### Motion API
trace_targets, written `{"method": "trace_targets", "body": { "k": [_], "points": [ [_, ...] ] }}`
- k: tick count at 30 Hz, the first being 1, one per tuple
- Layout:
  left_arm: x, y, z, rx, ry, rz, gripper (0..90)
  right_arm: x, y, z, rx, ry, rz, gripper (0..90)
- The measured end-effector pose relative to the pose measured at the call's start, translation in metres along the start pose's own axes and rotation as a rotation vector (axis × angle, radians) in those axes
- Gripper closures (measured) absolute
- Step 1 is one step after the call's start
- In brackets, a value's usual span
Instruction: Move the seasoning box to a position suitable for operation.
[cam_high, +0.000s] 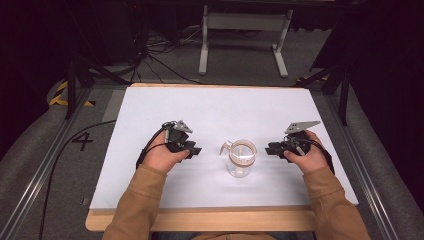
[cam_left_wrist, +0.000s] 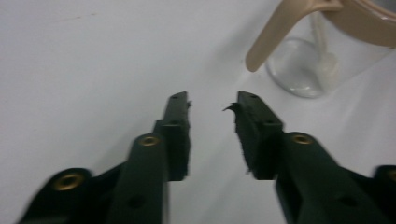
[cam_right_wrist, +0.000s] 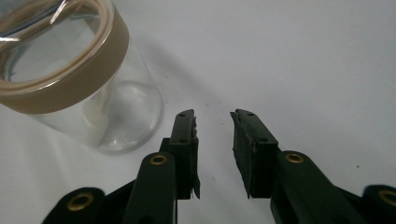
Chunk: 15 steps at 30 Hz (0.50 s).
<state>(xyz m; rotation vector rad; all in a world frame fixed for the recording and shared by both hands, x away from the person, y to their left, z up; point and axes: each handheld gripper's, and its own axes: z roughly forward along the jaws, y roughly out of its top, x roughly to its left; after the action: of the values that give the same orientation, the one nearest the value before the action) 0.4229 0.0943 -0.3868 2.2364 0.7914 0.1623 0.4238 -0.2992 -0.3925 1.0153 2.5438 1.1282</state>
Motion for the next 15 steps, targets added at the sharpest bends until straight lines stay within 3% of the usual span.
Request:
{"method": "trace_targets", "body": {
  "k": [3, 7, 15],
  "points": [
    [-0.003, 0.003, 0.0, 0.006, 0.02, 0.027, 81.2, 0.001, 0.0, 0.0, 0.001, -0.001, -0.003, 70.9],
    [-0.009, 0.009, 0.003, -0.031, -0.016, 0.016, 84.1, 0.003, -0.002, -0.002, 0.001, -0.002, -0.007, 70.8],
    [-0.016, 0.019, 0.012, -0.016, -0.043, 0.052, 86.9, 0.005, -0.01, -0.01, 0.003, -0.017, 0.004, 70.6]
  ]
}}
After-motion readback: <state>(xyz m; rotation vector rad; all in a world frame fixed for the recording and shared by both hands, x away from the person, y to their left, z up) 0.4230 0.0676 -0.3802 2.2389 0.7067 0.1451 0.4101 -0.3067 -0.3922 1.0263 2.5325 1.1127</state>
